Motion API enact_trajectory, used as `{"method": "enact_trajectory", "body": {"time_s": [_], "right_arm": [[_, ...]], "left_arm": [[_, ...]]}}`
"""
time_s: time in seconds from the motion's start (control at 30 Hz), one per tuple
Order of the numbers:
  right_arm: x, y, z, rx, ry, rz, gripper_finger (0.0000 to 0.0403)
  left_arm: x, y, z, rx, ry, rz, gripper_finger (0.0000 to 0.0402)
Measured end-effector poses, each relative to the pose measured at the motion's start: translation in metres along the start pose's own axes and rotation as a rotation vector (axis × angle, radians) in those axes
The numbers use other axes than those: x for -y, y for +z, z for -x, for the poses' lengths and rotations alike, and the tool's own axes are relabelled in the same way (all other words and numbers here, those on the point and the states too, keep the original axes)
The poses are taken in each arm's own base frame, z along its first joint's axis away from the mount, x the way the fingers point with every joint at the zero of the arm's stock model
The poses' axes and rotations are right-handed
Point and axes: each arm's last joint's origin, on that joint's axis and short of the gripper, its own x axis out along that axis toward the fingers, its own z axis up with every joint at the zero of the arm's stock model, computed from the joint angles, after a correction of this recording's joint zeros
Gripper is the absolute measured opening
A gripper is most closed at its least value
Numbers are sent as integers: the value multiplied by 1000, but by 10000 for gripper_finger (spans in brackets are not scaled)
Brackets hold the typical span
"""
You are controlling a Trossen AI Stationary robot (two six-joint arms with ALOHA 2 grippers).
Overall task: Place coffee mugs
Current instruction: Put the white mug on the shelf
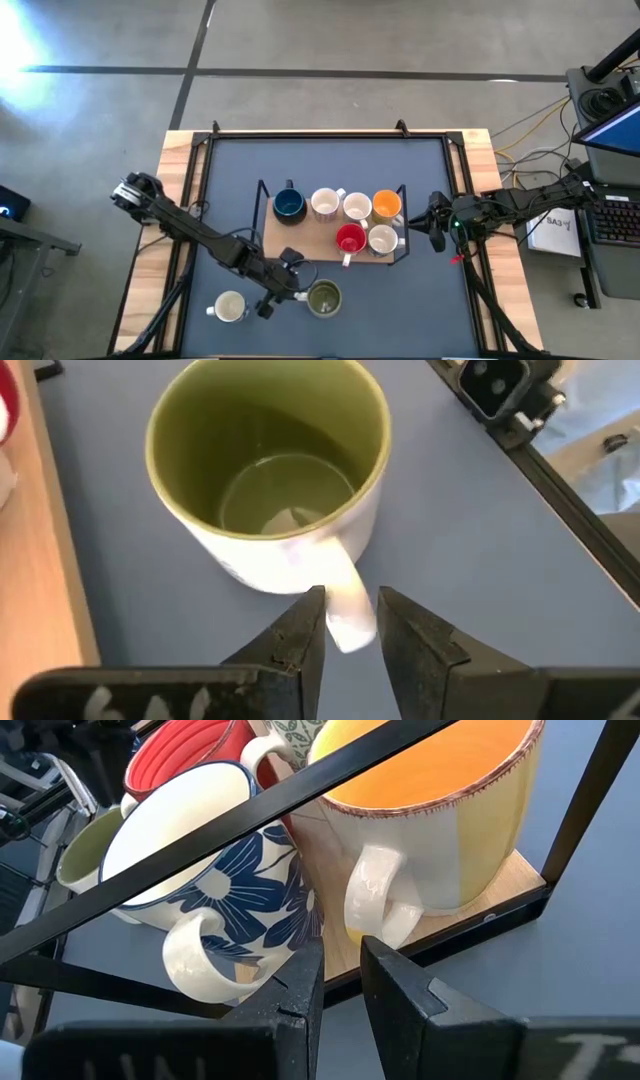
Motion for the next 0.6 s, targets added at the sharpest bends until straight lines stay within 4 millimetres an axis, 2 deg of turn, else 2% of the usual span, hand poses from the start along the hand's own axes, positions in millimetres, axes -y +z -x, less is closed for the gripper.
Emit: {"method": "enact_trajectory", "body": {"time_s": [0.2, 0.6], "right_arm": [[0, 0, 0, 0, 0, 0, 59], [0, 0, 0, 0, 0, 0, 59]], "left_arm": [[0, 0, -9, 12, 53, 19, 76], [1, -5, -21, -17, 92, 238, 72]]}}
